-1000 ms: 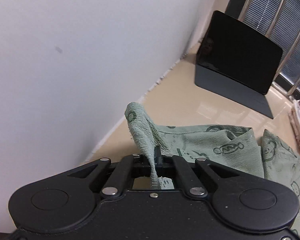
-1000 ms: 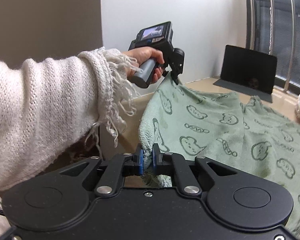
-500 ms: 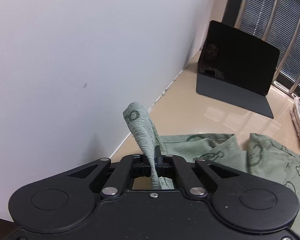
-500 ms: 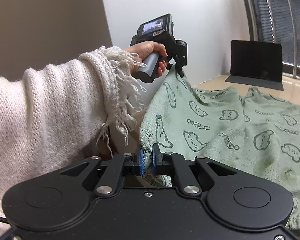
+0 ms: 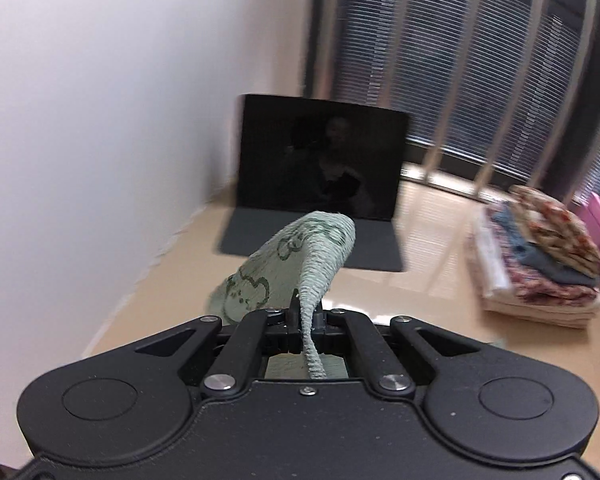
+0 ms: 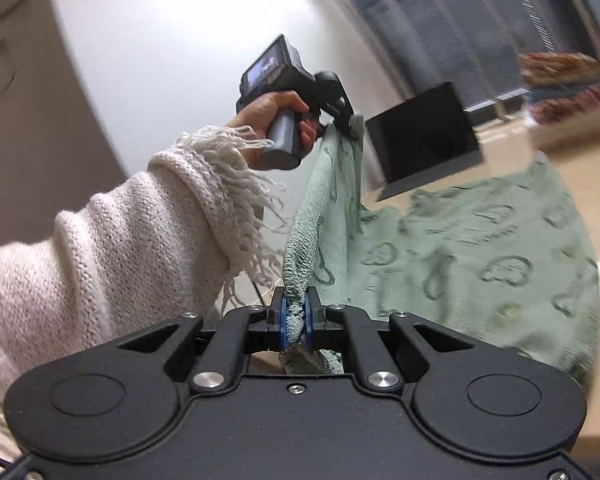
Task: Fold clothes
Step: 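Lift the edge with both grippers and fold it over onto the garment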
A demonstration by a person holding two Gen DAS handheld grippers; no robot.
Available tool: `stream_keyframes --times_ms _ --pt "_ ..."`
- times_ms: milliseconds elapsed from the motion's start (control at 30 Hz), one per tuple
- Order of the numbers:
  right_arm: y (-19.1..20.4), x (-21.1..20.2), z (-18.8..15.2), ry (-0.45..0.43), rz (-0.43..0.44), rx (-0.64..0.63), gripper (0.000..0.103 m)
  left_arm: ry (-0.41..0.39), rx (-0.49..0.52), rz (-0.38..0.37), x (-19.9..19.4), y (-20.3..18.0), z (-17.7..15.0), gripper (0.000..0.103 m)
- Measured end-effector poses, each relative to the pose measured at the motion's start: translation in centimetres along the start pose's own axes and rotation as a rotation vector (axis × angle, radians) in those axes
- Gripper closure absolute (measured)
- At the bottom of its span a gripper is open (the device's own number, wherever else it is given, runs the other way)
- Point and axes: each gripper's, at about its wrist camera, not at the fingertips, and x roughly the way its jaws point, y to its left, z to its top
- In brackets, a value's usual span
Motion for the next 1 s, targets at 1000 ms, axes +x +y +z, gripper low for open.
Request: stream_keyframes --times_ms 1000 --pt "-15.5 -4.7 -5.0 -0.078 -0.153 0.620 0.095 0.190 0.263 0.101 15.4 -23.5 -9.4 0.102"
